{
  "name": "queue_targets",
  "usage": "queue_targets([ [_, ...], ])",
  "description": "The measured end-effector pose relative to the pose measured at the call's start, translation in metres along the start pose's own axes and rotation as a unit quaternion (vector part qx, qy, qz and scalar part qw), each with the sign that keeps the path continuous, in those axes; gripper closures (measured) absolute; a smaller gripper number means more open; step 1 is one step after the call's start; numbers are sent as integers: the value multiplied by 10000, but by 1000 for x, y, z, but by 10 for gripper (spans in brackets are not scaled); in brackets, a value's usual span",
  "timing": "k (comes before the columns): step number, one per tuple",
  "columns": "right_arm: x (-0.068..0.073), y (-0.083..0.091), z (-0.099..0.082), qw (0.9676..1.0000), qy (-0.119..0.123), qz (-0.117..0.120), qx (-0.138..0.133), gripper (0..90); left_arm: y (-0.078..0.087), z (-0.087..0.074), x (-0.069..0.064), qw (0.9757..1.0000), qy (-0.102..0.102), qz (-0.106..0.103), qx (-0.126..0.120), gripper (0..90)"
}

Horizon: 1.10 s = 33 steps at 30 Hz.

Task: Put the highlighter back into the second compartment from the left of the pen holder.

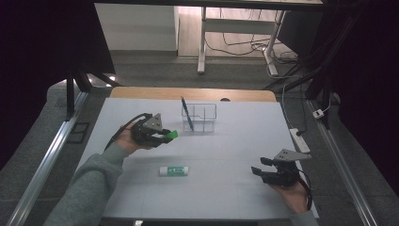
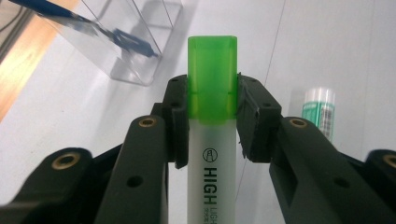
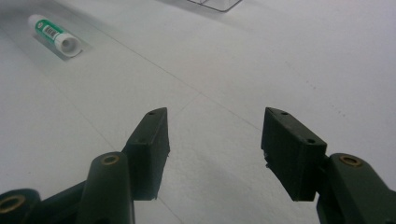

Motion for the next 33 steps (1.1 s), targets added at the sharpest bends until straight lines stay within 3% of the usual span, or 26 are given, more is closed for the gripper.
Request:
queue_targets([
  [10,-2,0,0,10000,32,-51,-54,417,10,14,1,9982,142,264,-519,663],
  [23,0,-3,-1,10000,81,-46,-26,414,15,41,13,9914,354,449,-1178,663],
  [27,0,-3,-1,9999,108,-57,7,414,16,50,18,9891,386,506,-1330,663],
  [33,0,-4,-2,9999,130,-80,52,413,12,60,21,9879,389,493,-1416,663],
])
Point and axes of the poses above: each handheld gripper's, and its own axes: y roughly backward along the jaws, z roughly out of its top, x roughly to its left, the point moved 8 cm from there along -y, roughly forward along the jaws, and after that the axes turned 13 degrees about -z, right-handed, at the moved point
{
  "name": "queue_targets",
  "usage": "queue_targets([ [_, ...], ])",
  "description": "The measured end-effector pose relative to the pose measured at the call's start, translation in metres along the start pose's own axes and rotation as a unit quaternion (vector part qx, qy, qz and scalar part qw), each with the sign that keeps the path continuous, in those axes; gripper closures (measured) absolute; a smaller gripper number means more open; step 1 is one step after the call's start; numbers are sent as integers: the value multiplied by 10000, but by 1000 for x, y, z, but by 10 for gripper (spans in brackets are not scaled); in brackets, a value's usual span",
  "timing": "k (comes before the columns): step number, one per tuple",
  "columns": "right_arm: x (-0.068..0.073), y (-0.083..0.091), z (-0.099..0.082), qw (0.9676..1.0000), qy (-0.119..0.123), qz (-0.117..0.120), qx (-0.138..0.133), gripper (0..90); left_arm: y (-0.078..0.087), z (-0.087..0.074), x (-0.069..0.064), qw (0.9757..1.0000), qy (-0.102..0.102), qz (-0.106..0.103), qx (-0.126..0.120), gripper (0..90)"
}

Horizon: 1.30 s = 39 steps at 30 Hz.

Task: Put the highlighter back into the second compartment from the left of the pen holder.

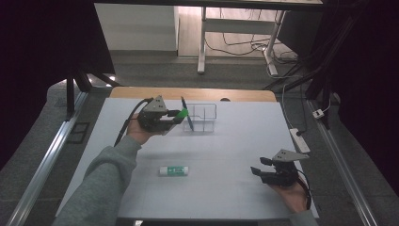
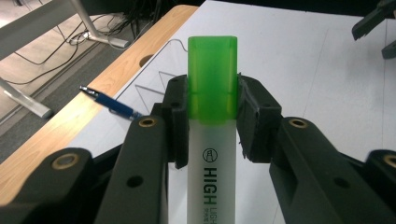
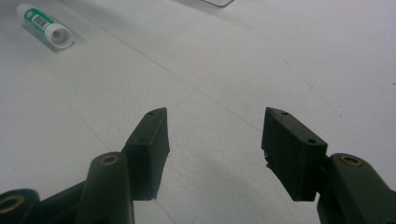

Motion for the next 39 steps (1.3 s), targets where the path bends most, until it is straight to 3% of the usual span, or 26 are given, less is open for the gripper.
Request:
queue_targets([
  [13,0,-1,-2,10000,17,-37,34,413,-15,19,3,9999,-50,41,-145,663],
  [22,0,-1,-2,10000,2,-13,22,413,-18,27,10,9992,130,28,-384,663],
  [39,-1,-1,-3,10000,19,-41,46,413,-33,40,26,9974,372,42,-613,662],
])
Point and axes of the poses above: each handheld gripper's, and its own axes: y roughly backward along the jaws, z roughly out of its top, x roughly to its left, the point moved 8 cm from there along -y, roughly forward along the jaws, and after that the axes turned 13 degrees about -z, right-handed, at the moved point
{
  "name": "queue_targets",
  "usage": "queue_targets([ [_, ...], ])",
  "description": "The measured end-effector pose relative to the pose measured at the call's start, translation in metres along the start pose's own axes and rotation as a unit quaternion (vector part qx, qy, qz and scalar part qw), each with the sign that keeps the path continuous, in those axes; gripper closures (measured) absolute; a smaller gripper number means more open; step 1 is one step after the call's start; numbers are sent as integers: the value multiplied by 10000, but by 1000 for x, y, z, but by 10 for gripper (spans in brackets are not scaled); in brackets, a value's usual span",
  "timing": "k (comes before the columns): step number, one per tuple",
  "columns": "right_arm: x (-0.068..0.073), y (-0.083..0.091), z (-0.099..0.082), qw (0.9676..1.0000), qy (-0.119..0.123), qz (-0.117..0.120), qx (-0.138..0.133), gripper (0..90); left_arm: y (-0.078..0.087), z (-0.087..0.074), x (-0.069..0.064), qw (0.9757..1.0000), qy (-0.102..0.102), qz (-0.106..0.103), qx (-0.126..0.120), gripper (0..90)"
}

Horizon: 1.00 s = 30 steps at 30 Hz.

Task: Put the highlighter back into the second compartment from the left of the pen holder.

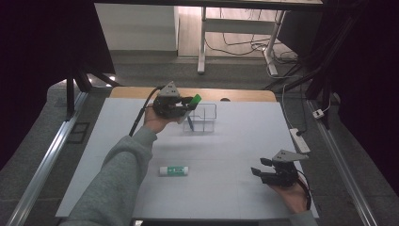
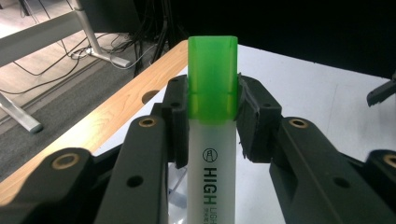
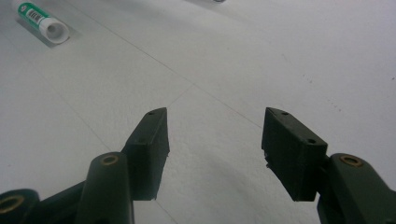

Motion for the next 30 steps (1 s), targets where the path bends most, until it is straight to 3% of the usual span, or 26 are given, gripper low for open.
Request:
queue_targets([
  [11,0,0,0,10000,12,0,-2,412,-13,2,9,9999,132,22,-33,662],
  [23,1,0,1,10000,17,30,-22,410,-22,17,20,9997,132,115,-142,662],
  [30,0,0,1,10000,-12,18,-16,409,-38,26,28,9984,387,136,-390,662],
])
Point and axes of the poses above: each handheld gripper's, and its own axes: y roughly backward along the jaws, z roughly out of its top, x roughly to its left, the point moved 8 cm from there along -y, roughly forward along the jaws, and after that the axes turned 13 degrees about -z, right-handed, at the moved point
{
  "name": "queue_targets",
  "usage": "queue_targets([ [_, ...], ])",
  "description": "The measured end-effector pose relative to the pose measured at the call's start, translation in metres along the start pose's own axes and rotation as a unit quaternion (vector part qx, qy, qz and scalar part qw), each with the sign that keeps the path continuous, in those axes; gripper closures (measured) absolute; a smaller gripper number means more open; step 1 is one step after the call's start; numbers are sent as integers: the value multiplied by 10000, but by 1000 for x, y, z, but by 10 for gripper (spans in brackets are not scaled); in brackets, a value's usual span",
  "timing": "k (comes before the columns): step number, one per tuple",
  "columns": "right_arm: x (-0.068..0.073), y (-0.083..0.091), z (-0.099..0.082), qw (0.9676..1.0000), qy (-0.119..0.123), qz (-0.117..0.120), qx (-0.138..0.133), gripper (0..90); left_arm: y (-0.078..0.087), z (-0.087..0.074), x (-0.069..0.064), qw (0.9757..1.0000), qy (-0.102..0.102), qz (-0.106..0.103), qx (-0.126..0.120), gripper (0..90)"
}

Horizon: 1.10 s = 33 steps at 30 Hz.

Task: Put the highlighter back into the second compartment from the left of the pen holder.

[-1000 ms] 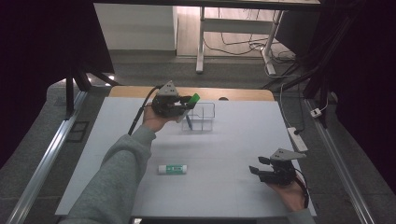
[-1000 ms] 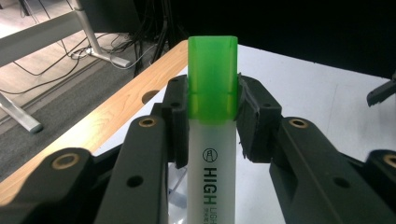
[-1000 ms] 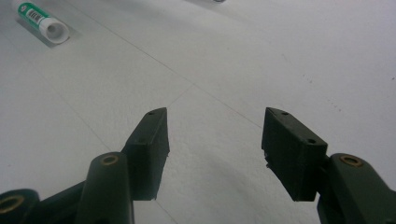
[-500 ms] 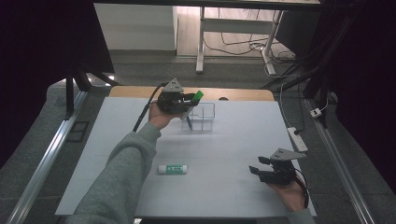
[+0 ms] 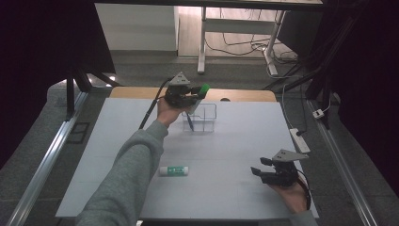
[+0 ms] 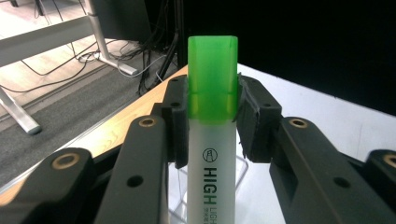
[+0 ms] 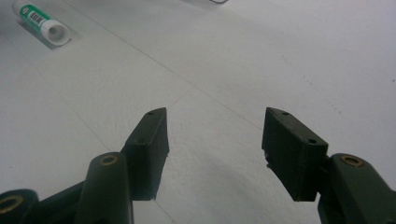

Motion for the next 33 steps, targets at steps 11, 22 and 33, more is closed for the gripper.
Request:
queue_targets([
  [11,-2,1,-1,10000,-32,3,-6,409,-22,0,8,10000,-30,87,4,661],
  [22,-1,-1,-3,10000,-13,-5,46,408,-32,-9,17,9999,73,99,41,660],
  [33,-1,-2,-4,10000,33,9,90,405,-32,-18,21,9994,288,66,200,520],
])
Point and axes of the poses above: each handheld gripper's, and its own axes: y roughly backward along the jaws, z roughly out of its top, x roughly to its left, the point moved 8 cm from there along -y, roughly forward along the jaws, and after that the axes turned 13 degrees about -z, right-handed, at the moved point
